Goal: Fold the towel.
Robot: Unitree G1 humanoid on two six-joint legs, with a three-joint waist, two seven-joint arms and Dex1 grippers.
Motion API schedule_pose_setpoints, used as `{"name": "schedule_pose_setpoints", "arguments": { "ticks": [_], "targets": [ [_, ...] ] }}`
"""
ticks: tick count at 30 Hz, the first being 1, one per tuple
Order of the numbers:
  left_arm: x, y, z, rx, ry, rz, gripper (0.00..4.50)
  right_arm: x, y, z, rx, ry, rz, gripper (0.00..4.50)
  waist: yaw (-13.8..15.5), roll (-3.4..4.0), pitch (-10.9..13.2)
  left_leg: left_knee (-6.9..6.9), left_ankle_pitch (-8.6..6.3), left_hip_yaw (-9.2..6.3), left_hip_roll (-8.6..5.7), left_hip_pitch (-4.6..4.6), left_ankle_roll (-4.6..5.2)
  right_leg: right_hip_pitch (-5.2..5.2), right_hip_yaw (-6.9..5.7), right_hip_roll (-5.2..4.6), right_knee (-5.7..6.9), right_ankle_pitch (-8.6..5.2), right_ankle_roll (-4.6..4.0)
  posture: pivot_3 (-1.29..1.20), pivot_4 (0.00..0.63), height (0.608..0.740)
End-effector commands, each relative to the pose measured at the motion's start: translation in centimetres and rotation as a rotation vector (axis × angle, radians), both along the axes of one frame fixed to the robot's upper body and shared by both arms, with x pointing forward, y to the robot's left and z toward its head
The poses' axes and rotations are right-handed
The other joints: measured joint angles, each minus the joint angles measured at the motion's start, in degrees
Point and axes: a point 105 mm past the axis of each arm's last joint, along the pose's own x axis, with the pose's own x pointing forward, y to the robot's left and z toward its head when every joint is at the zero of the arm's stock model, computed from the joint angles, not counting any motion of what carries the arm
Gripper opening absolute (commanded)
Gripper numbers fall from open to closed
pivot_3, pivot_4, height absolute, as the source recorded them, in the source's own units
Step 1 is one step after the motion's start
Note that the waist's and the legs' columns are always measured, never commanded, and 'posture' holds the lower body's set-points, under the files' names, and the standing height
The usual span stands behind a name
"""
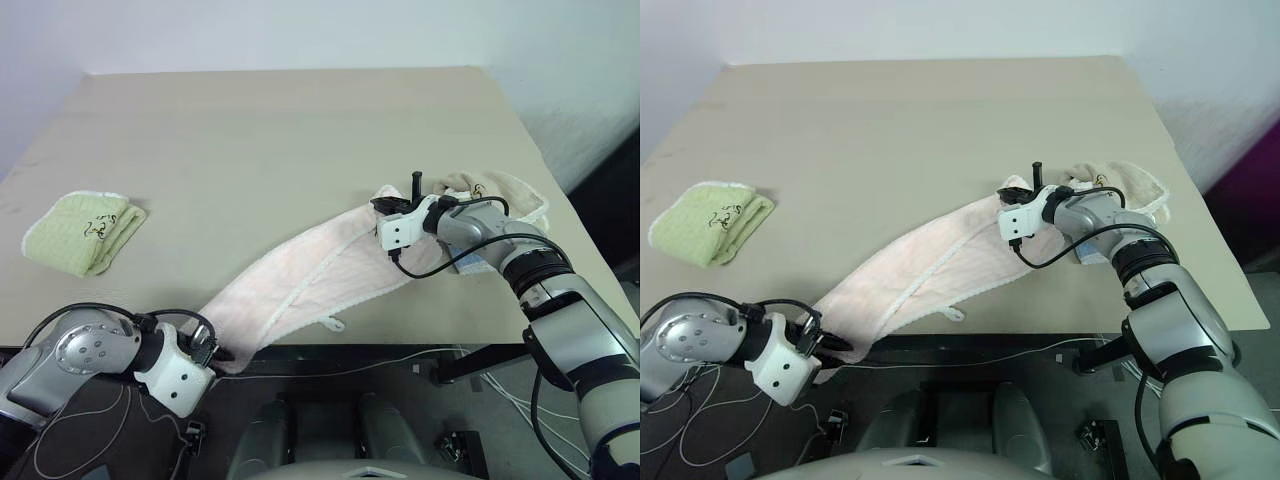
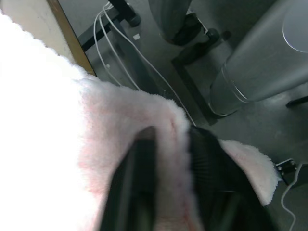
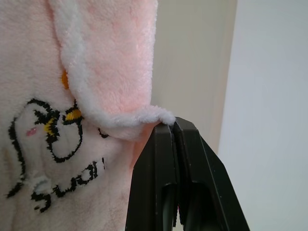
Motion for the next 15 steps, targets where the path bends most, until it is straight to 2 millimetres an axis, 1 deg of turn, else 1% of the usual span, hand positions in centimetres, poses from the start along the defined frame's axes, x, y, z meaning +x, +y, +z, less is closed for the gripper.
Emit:
{"name": "schedule_pose_setpoints", "arguments": {
  "ticks": [1,8,12,15],
  "targets": [
    [0.2,-0.1,0.8,-0.039,-0.011,-0.003,0.03,0.1,0.2,1.7,0.046,-0.048,0.009,0.00,0.0,0.00,0.0,0.00,0.00,0.00,0.00,0.00,0.00,0.00,0.00,0.00,0.00,0.00,0.00,0.00,0.150,0.740],
    [0.5,-0.1,1.1,-0.073,-0.018,0.015,0.03,0.1,0.2,1.7,0.044,-0.049,0.009,0.00,0.0,0.00,0.0,0.00,0.00,0.00,0.00,0.00,0.00,-0.01,0.00,0.00,0.01,0.00,0.00,0.00,0.150,0.740],
    [2.3,-0.1,3.1,-0.237,0.018,0.192,0.03,0.1,0.1,1.7,0.041,-0.050,0.008,0.00,0.0,0.00,0.0,0.01,0.00,0.00,0.00,0.00,0.00,-0.01,0.00,0.00,0.02,0.00,0.00,0.00,0.150,0.740],
    [4.1,-0.1,5.5,-0.402,0.058,0.348,0.03,0.2,0.0,1.7,0.038,-0.050,0.005,0.00,0.1,-0.01,0.0,0.04,0.00,0.00,0.00,0.00,0.00,0.00,0.00,0.00,0.04,0.00,0.00,0.00,0.150,0.740]
  ]
}}
